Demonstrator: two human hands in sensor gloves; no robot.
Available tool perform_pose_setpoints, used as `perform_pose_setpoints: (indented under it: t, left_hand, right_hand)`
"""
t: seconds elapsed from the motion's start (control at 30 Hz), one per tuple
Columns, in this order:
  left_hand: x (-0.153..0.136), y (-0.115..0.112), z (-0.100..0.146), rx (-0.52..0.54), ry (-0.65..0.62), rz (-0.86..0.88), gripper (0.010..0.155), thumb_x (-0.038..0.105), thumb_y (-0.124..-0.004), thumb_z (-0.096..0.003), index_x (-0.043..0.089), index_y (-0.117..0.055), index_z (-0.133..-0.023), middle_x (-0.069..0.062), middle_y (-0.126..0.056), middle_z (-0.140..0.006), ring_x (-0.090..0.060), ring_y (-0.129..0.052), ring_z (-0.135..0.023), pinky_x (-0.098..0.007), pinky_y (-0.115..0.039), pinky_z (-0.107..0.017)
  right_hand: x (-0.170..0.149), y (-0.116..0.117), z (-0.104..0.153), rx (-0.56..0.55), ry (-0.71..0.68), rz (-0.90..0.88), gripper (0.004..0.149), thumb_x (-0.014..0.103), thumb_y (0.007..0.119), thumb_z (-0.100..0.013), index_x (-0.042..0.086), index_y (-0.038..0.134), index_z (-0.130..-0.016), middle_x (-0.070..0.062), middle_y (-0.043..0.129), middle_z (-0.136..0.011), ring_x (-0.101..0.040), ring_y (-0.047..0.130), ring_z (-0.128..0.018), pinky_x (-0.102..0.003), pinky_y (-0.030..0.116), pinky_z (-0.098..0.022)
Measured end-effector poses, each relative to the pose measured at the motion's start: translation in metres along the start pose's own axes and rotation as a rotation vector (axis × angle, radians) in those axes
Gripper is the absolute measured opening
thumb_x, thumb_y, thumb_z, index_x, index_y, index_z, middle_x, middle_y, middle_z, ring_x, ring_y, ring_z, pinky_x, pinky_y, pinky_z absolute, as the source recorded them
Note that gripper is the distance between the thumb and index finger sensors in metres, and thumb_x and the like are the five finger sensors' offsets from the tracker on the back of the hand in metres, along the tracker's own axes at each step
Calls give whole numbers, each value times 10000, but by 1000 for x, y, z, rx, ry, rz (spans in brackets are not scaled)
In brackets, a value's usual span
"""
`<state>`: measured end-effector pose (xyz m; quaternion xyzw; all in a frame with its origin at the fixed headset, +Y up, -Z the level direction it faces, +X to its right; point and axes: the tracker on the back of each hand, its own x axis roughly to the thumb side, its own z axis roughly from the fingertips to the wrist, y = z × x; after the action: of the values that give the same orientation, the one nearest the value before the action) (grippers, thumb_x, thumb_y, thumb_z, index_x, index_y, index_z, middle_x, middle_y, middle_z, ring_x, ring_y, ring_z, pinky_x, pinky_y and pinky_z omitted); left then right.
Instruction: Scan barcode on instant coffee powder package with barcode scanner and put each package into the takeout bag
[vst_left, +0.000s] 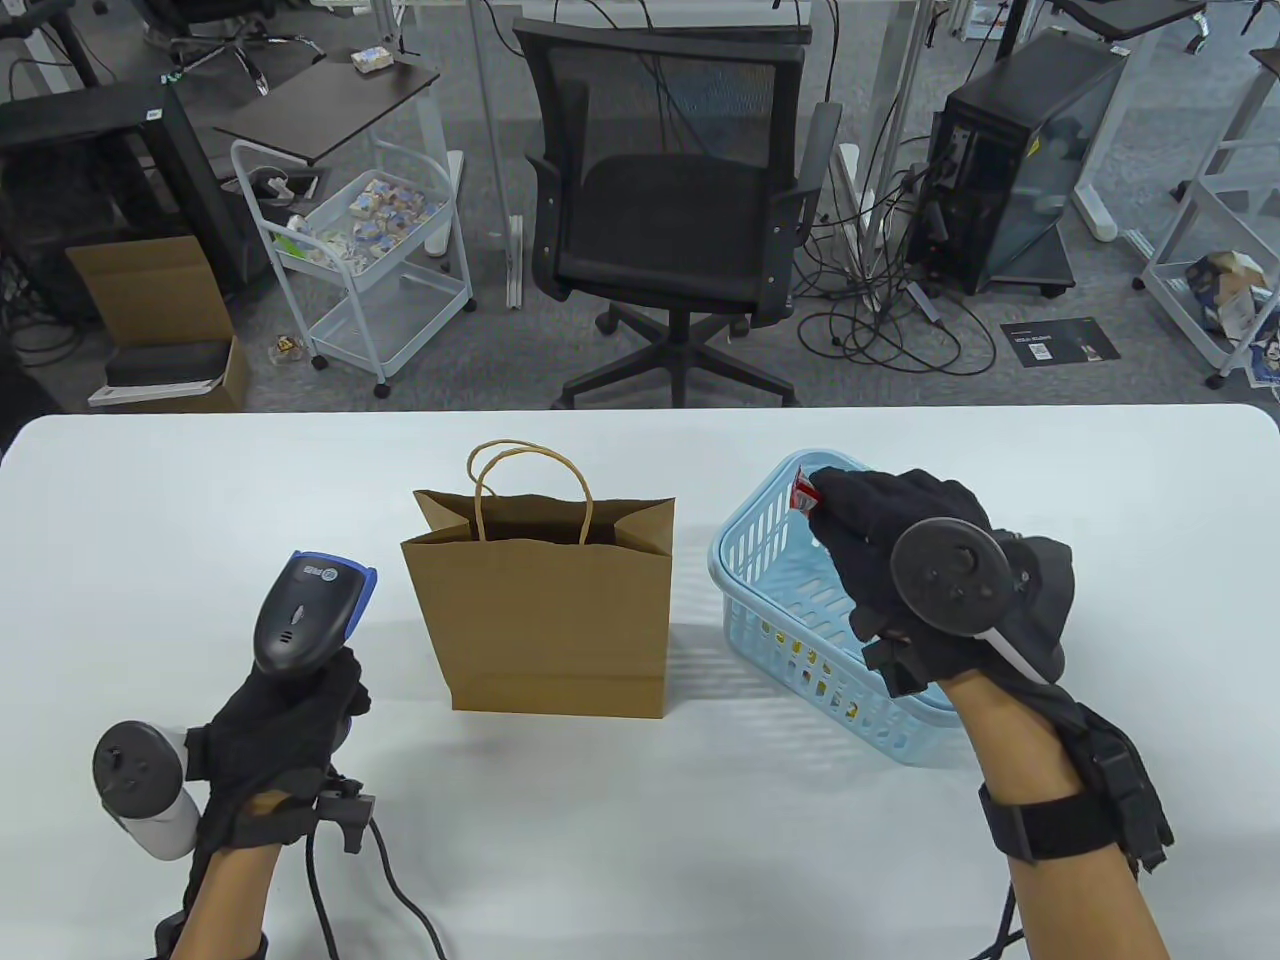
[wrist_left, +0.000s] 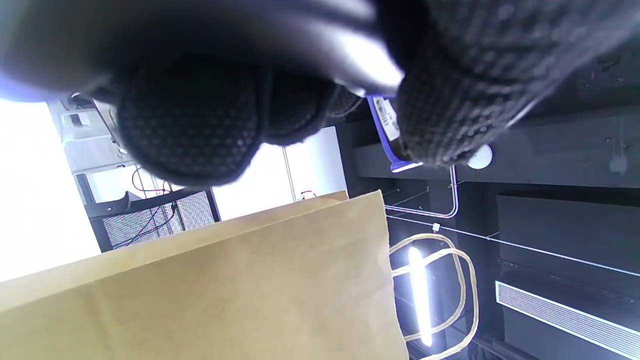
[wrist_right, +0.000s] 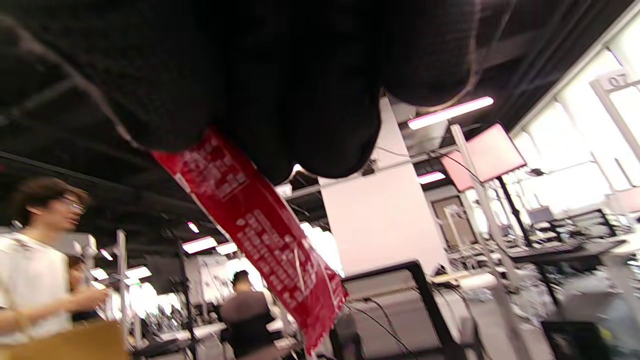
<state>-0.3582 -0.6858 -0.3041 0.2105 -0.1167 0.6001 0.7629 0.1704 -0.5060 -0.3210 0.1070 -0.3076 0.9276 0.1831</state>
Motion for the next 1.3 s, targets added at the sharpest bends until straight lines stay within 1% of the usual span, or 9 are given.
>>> perform_pose_setpoints:
  t: [0.07,0.17,0.3,0.47,0.67,0.87,1.0,1.13,1.3]
  left_hand:
    - [0,0,0,-2,-2,-3,666,539,-901,-493,223,-664,-1030,-2,-917,-756,-258,-1069,-466,-498,-825,-515]
    - [0,-1,0,-5,-2,-13,665,539,-900,-494,224,-663,-1030,-1,-917,-756,-257,-1069,-467,-498,-825,-516]
    - [0,-2,1,-8,-2,-17,666,539,-901,-492,224,-665,-1029,-1,-917,-755,-257,-1070,-465,-498,-826,-515]
    - [-1,-4,1,-18,2,-28,665,538,-901,-493,223,-664,-1029,-1,-917,-756,-257,-1070,-465,-498,-826,-515]
    - [1,-7,1,-32,-9,-44,666,539,-901,-493,223,-664,-1029,0,-918,-754,-256,-1071,-463,-497,-827,-513]
    - [6,-12,2,-47,-42,-51,666,542,-899,-493,222,-666,-1028,0,-919,-752,-254,-1071,-461,-496,-829,-510]
    - [10,-16,3,-59,-66,-57,664,541,-899,-494,221,-667,-1027,-1,-919,-751,-252,-1072,-460,-495,-830,-508]
    - [15,-19,4,-75,-95,-66,664,543,-897,-495,219,-666,-1028,1,-920,-750,-251,-1073,-456,-495,-832,-505]
    - [25,-29,8,-113,-152,-71,665,548,-896,-493,219,-670,-1026,4,-923,-746,-245,-1075,-451,-492,-836,-500]
  right_hand:
    - [9,-7,10,-35,-30,-48,401,442,933,-413,347,949,-802,3,1086,-750,-191,1053,-634,-424,834,-526]
    - [21,-10,21,11,-74,-93,399,443,932,-415,348,952,-802,4,1088,-748,-190,1056,-630,-425,837,-523]
    - [36,-14,36,-47,-114,-142,398,448,934,-412,349,954,-797,6,1092,-736,-185,1057,-624,-420,839,-519]
    - [45,-7,54,-61,-132,-259,387,458,948,-403,348,965,-773,16,1101,-701,-178,1058,-605,-416,839,-515]
    - [44,25,73,-22,-91,-419,386,454,944,-406,345,963,-776,14,1101,-699,-177,1058,-602,-414,840,-512]
    - [42,61,91,-28,-66,-540,385,442,936,-415,322,963,-780,2,1101,-687,-178,1059,-593,-415,841,-508]
    - [42,85,102,22,-40,-593,385,443,933,-418,319,960,-782,2,1100,-682,-174,1057,-591,-413,839,-510]
    - [40,98,109,85,-22,-661,386,444,925,-422,321,954,-787,6,1093,-690,-173,1051,-599,-412,837,-515]
    - [32,116,118,208,60,-871,393,442,906,-439,310,926,-809,-3,1071,-709,-186,1030,-618,-423,823,-525]
